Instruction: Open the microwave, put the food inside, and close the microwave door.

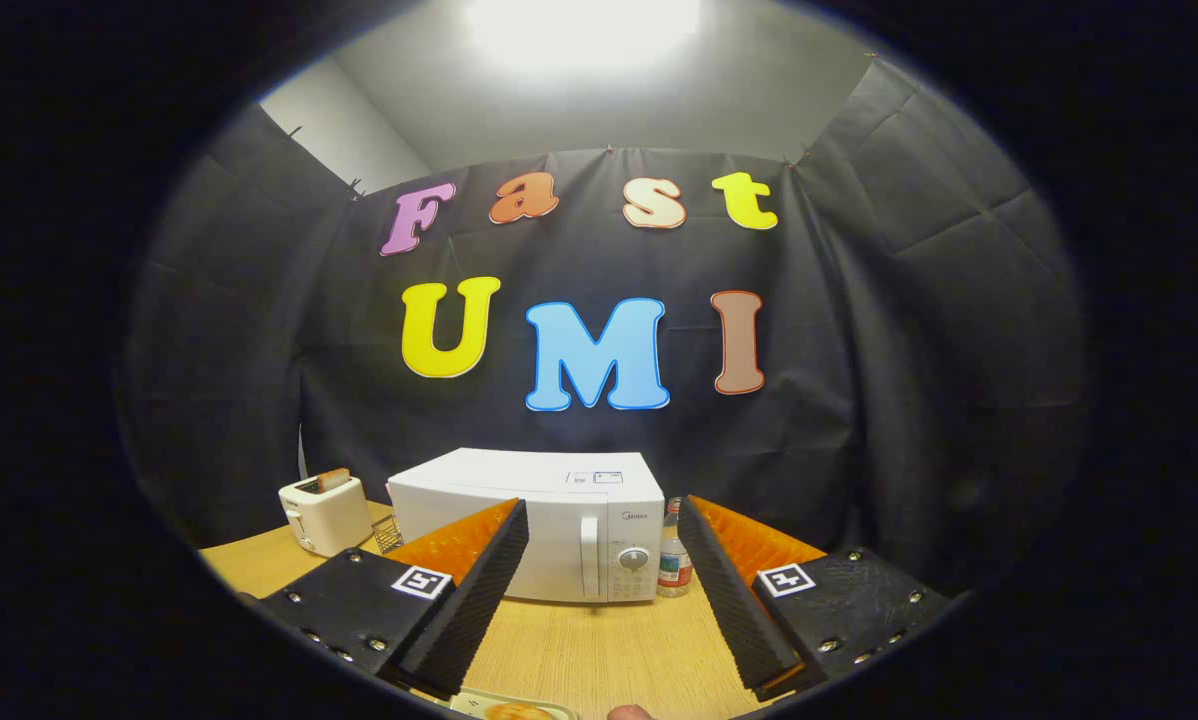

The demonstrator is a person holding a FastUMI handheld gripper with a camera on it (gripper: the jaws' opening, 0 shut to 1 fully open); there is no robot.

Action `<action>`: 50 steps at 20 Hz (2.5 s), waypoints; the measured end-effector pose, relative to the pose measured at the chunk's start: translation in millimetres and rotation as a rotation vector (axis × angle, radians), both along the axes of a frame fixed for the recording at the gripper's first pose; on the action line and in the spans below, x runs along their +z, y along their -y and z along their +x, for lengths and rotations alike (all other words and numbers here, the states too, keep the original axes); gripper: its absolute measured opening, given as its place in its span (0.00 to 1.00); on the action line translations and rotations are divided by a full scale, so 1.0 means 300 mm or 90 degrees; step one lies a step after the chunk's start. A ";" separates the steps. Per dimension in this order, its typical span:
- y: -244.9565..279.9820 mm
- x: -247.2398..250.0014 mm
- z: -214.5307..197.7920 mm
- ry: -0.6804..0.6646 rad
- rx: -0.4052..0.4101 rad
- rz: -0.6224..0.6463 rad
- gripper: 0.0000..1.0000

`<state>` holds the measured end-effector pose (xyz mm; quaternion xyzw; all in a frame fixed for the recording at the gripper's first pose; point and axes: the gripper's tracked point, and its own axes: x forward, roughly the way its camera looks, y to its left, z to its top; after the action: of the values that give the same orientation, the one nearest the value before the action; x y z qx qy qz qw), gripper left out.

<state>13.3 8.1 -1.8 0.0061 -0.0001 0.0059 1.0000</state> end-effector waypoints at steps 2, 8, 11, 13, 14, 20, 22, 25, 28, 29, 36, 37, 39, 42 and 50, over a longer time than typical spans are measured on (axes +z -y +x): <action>-0.005 -0.002 0.014 0.000 0.002 -0.002 0.96; -0.010 -0.036 0.082 -0.008 0.004 0.011 0.96; 0.002 -0.064 0.135 -0.013 0.000 0.008 0.96; 0.002 -0.090 0.182 -0.017 0.002 0.004 0.96; 0.000 -0.107 0.211 -0.022 0.005 0.003 0.96; 0.000 -0.185 0.400 -0.048 0.022 -0.002 0.96; -0.003 -0.229 0.463 -0.062 0.026 -0.002 0.96; -0.008 -0.293 0.533 -0.077 0.028 -0.008 0.96; -0.014 -0.371 0.595 -0.096 0.032 -0.014 0.96; -0.020 -0.403 0.613 -0.104 0.035 -0.015 0.96; -0.036 -0.592 0.717 -0.167 0.037 -0.009 0.96; -0.036 -0.615 0.728 -0.173 0.038 -0.009 0.96; -0.035 -0.641 0.752 -0.181 0.032 -0.008 0.89; -0.039 -0.683 0.771 -0.202 0.030 0.002 0.82; -0.076 -0.694 0.762 -0.215 0.045 -0.011 0.28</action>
<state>242.0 30.8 -210.1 -0.0019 0.1684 0.0401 0.9849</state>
